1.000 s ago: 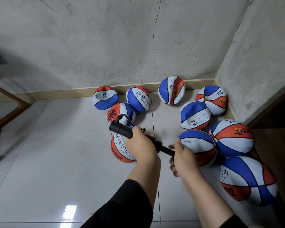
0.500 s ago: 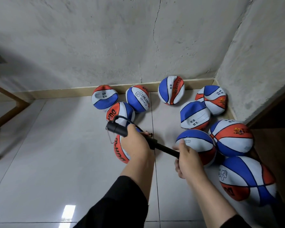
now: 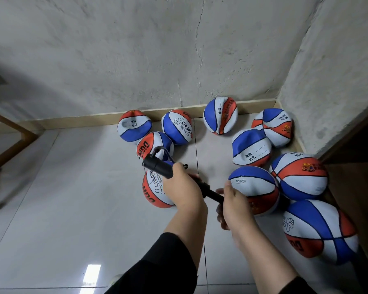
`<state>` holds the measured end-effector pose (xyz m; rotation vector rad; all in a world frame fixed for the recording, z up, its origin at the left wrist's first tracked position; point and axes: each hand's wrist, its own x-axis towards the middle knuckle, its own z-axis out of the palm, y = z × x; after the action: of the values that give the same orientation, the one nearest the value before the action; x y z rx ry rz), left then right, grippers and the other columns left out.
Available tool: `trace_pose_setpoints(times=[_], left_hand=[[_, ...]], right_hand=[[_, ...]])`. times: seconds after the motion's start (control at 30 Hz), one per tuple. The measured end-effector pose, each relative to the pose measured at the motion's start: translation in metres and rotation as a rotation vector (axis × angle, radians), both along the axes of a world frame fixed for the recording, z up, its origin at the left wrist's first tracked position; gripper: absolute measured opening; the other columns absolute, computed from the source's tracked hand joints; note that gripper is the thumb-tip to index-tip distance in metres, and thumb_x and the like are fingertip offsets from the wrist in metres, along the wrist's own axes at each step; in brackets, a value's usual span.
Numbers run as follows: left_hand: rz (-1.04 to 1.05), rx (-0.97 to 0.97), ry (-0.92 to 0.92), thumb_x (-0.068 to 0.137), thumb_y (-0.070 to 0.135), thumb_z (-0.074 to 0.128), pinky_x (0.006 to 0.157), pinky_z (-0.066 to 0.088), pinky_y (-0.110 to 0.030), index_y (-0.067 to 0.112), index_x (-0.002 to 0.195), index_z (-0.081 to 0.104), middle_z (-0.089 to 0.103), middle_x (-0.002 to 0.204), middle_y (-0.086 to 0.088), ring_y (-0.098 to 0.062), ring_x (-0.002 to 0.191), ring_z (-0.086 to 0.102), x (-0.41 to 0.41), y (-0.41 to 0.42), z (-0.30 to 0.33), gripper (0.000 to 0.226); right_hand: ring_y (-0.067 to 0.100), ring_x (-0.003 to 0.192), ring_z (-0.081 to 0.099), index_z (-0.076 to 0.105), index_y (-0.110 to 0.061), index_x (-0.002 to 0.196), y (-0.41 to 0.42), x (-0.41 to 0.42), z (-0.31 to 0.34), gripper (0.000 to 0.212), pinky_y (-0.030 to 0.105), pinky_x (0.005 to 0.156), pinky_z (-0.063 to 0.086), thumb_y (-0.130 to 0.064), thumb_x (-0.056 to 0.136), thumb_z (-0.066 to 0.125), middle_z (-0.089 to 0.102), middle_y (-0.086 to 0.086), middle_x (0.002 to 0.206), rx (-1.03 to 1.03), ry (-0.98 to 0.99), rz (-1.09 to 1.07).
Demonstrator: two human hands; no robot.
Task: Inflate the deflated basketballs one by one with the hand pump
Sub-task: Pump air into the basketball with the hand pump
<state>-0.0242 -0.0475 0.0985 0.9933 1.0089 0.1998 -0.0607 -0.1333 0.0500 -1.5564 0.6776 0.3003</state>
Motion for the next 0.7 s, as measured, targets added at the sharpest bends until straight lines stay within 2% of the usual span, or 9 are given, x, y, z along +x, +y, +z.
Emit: trace_pose_setpoints(times=[0.07,0.13,0.2,0.23,0.3,0.4,0.53,0.63,0.7], left_hand=[[-0.006,-0.013,-0.002,0.092,0.023,0.055,0.042,0.043,-0.026,0.000,0.101,0.062,0.059,0.064,-0.014,-0.024,0.049,0.054,-0.004,-0.005,-0.002,0.026],[-0.021,-0.019,0.004,0.091,0.023,0.055,0.045,0.044,-0.027,0.002,0.099,0.062,0.060,0.064,-0.014,-0.024,0.051,0.056,-0.006,-0.008,-0.005,0.024],[-0.042,-0.015,0.004,0.091,0.022,0.054,0.046,0.045,-0.026,0.004,0.095,0.059,0.060,0.063,-0.013,-0.022,0.050,0.056,-0.007,-0.007,-0.004,0.019],[-0.054,-0.012,0.002,0.092,0.022,0.054,0.045,0.044,-0.024,0.005,0.093,0.059,0.061,0.062,-0.012,-0.021,0.049,0.055,-0.006,-0.005,-0.004,0.018],[-0.064,-0.002,0.002,0.094,0.023,0.053,0.040,0.042,-0.021,0.005,0.086,0.058,0.061,0.056,-0.008,-0.017,0.044,0.053,-0.003,0.000,-0.001,0.020],[-0.018,0.002,-0.002,0.097,0.022,0.054,0.043,0.045,-0.025,0.009,0.074,0.052,0.059,0.051,-0.007,-0.016,0.037,0.049,0.004,0.012,0.006,0.026],[0.043,0.043,0.011,0.098,0.025,0.055,0.036,0.041,-0.021,0.011,0.072,0.051,0.059,0.053,-0.008,-0.016,0.034,0.051,0.014,0.035,0.006,0.030],[0.035,0.068,0.006,0.098,0.024,0.053,0.040,0.043,-0.023,0.010,0.066,0.050,0.057,0.050,-0.007,-0.017,0.035,0.049,0.014,0.037,0.002,0.034],[0.020,0.063,0.010,0.098,0.024,0.051,0.039,0.043,-0.021,0.009,0.070,0.051,0.056,0.048,-0.006,-0.017,0.034,0.049,0.011,0.034,0.000,0.031]], right_hand=[[0.025,0.050,0.049,0.061,-0.011,0.090,0.006,0.004,0.001,0.050,0.028,0.048,0.036,-0.045,0.110,0.031,0.052,0.010,0.061,-0.066,-0.040,0.047],[0.027,0.061,0.054,0.059,-0.012,0.081,0.008,0.006,-0.002,0.053,0.034,0.058,0.041,-0.047,0.109,0.030,0.055,0.010,0.065,-0.127,-0.070,0.077],[0.028,0.066,0.055,0.061,-0.012,0.083,0.008,0.006,-0.004,0.054,0.037,0.066,0.041,-0.049,0.108,0.031,0.056,0.009,0.065,-0.125,-0.069,0.078],[0.028,0.064,0.055,0.063,-0.011,0.086,0.008,0.005,-0.004,0.054,0.037,0.066,0.041,-0.050,0.108,0.032,0.056,0.009,0.063,-0.112,-0.064,0.079],[0.025,0.050,0.051,0.064,-0.013,0.092,0.004,0.005,0.000,0.052,0.031,0.052,0.039,-0.050,0.108,0.032,0.053,0.009,0.057,-0.074,-0.045,0.081],[0.019,0.038,0.037,0.064,-0.017,0.102,-0.012,0.003,0.004,0.044,0.019,0.039,0.027,-0.048,0.109,0.033,0.046,0.011,0.055,-0.011,-0.001,0.026],[0.018,0.039,0.035,0.068,-0.015,0.110,-0.034,-0.008,-0.008,0.048,0.017,0.040,0.024,-0.048,0.109,0.033,0.044,0.009,0.055,0.011,0.065,-0.032],[0.017,0.039,0.034,0.068,-0.012,0.113,-0.038,-0.010,-0.015,0.052,0.017,0.039,0.024,-0.048,0.109,0.032,0.042,0.008,0.055,0.031,0.102,-0.059],[0.017,0.041,0.032,0.067,-0.010,0.114,-0.036,-0.008,-0.015,0.052,0.016,0.038,0.023,-0.049,0.109,0.032,0.040,0.008,0.058,0.050,0.120,-0.077]])
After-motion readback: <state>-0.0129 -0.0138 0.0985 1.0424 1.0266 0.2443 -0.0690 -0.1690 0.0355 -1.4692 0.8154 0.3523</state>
